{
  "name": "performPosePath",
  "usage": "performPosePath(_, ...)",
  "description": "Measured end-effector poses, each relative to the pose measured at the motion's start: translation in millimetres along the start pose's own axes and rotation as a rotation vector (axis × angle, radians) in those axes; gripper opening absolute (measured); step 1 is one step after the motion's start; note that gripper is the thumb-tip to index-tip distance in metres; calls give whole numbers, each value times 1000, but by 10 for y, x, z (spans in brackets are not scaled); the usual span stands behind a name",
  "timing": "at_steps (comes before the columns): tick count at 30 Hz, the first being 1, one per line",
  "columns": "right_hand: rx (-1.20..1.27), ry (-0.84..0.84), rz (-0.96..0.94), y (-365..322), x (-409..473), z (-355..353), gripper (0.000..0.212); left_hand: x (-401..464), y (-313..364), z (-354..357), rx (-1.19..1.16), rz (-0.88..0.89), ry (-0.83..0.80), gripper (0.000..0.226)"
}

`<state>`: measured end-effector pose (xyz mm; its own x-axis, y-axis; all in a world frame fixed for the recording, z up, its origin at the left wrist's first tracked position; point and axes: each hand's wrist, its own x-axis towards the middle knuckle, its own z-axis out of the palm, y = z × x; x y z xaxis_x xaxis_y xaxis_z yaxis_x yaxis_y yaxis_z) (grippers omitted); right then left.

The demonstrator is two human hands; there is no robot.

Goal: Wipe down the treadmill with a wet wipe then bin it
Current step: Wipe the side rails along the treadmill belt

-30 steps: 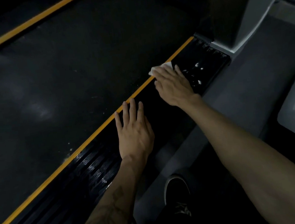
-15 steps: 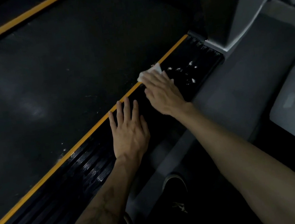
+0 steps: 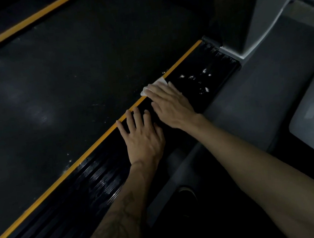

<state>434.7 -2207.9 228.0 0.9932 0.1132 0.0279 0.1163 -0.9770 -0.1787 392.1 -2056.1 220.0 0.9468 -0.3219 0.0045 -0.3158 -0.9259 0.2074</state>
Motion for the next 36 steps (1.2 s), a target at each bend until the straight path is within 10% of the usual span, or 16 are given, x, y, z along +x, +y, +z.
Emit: performPosePath(36, 33, 63, 246, 215, -144, -51, 58, 232, -1, 38, -63, 55, -19, 59)
